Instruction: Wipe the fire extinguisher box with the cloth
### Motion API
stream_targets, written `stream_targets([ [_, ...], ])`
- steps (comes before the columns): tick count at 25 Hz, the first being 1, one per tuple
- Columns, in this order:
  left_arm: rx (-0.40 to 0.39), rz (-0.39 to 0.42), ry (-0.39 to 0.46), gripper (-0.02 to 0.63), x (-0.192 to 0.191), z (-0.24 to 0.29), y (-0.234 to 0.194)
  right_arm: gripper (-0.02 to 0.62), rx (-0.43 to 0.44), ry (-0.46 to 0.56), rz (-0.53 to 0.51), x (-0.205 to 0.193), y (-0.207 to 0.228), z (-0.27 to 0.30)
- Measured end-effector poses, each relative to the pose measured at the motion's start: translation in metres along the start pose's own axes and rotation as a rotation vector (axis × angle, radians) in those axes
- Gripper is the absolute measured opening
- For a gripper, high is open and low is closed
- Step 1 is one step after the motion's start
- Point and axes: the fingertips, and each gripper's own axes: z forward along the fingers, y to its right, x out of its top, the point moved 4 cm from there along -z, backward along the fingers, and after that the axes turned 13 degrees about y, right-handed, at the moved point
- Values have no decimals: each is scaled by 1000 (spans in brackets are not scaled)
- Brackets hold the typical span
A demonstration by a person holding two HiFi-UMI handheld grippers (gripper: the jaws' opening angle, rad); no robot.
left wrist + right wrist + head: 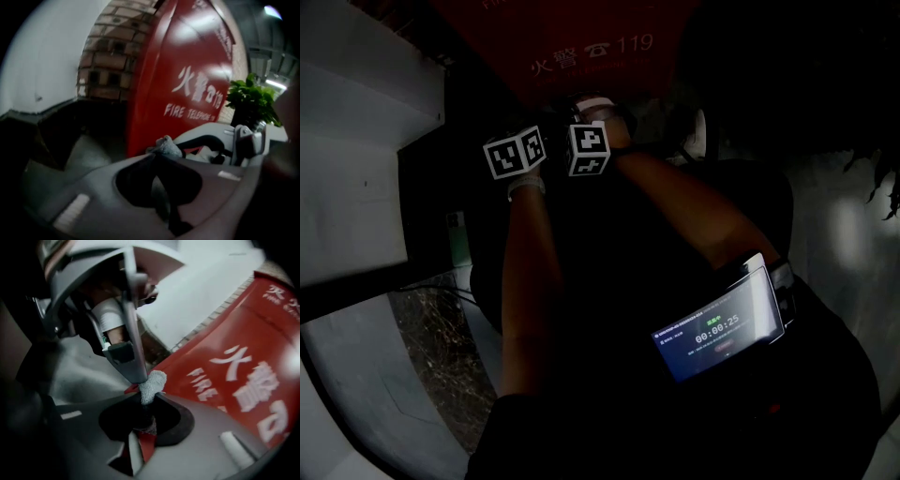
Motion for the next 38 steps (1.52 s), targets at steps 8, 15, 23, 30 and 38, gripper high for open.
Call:
stream_targets([
  [8, -167, 237, 420, 3, 129, -77, 86, 69, -101, 115, -81, 62, 91, -125],
  [15, -293, 376, 601, 3, 245, -149, 150, 68, -125, 197, -252, 140, 186, -240],
  [23, -261, 506, 736, 3, 366, -208, 167, 66, -89, 296, -176, 236, 328, -271],
  [30, -147, 560, 771, 3, 451, -222, 128, 64, 62, 172, -14, 272, 437, -197],
  [38, -99, 552, 670, 3, 509, -192, 69, 64, 330, 62, 123, 266, 468, -109],
])
